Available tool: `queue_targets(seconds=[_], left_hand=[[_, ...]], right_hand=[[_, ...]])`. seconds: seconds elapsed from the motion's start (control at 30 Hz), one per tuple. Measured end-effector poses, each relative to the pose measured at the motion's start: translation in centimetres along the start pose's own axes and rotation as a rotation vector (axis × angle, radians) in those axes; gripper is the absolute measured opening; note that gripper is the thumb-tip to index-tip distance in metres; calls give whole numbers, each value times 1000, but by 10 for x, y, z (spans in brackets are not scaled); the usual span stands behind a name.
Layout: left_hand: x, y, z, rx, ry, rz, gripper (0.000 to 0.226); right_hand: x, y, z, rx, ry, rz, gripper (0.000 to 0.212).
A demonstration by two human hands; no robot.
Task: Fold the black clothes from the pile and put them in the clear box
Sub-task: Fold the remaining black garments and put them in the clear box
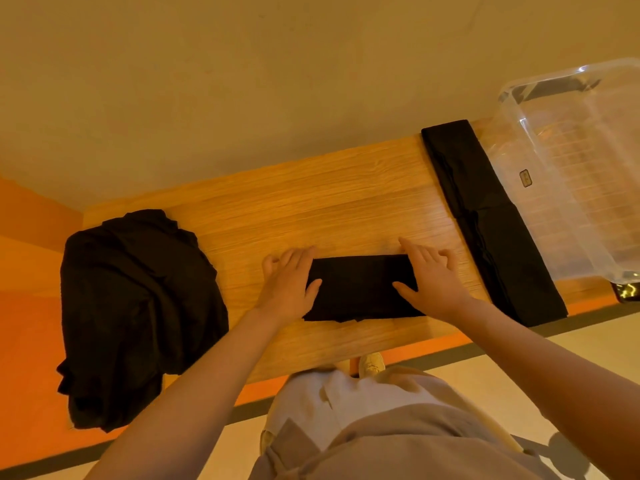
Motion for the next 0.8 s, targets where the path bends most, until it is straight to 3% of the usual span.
queue_targets(seconds=[0.1, 0.23, 0.43, 0.57, 0.8], left_hand=[[-9, 2, 19, -10, 120, 17, 60], [-13, 4, 32, 17, 244, -3, 57], [-11, 5, 36, -17, 307, -22, 39], [-10, 0, 34, -25, 294, -76, 22], [-9, -4, 33, -254, 208, -663, 15]], right_hand=[[-9, -6, 7, 44, 54, -4, 75], [-11, -10, 8, 60, 113, 22, 57], [-5, -14, 2, 130, 143, 110, 28], [-3, -14, -5, 125, 105, 321, 23], [-1, -11, -35, 221, -101, 748, 24]])
Point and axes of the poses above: each hand's wrist, its own z-axis towards the middle knuckle, its own x-axis out of the palm, y = z × x, the point moved 4 cm from there along z, towards the middle knuckle, and after that the axes turned 6 degrees about -x, right-handed, at the moved point
